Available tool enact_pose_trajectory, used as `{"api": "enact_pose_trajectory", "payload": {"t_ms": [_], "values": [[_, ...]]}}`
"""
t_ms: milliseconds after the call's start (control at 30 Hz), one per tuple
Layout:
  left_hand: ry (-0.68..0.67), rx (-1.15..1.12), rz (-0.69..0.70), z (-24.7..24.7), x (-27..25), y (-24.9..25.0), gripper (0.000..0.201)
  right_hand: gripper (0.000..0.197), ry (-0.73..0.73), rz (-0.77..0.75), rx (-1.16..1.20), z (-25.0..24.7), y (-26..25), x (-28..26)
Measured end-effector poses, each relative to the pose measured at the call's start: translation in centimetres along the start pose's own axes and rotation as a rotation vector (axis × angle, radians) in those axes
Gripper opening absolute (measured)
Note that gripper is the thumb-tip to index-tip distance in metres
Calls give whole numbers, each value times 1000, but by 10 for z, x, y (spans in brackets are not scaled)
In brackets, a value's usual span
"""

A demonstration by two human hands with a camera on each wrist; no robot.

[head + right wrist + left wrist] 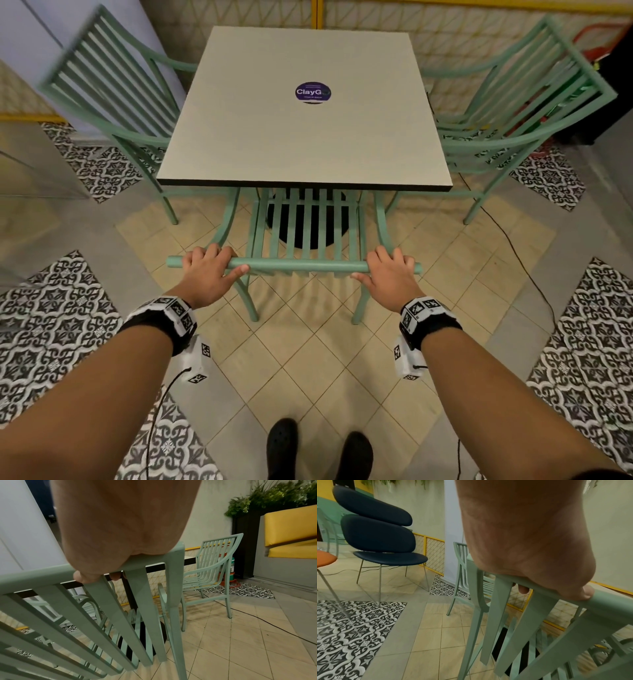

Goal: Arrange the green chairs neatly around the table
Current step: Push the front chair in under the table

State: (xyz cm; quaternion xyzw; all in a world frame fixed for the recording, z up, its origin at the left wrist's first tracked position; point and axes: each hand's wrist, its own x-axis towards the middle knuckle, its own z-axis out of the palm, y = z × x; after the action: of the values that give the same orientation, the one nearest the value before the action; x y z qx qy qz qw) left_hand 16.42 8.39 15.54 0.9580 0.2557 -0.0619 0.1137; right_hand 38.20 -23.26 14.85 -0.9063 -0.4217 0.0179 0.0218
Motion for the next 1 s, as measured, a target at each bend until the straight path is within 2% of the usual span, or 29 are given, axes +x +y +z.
{"api": "enact_pose_trajectory", "payload": {"t_ms": [200,367,600,800,867,933,1000], "values": [[-7,4,-1,-1,7,16,69,47,-56,-12,17,-4,20,13],[34,-40,13,6,6,11,67,48,-42,4,22,0,19,11],[-6,-37,0,1,6,13,69,48,-67,20,44,-2,18,11],[-120,-48,-35,-14,2,21,76,39,-184,91,110,-16,11,5],[-46,-154,-23,-18,-6,32,62,40,-160,104,162,-23,8,-5],[97,-295,72,-19,-19,49,39,46,-96,98,191,-30,7,-22],[121,-399,183,-14,-38,71,21,49,-53,102,226,-35,8,-46]]}}
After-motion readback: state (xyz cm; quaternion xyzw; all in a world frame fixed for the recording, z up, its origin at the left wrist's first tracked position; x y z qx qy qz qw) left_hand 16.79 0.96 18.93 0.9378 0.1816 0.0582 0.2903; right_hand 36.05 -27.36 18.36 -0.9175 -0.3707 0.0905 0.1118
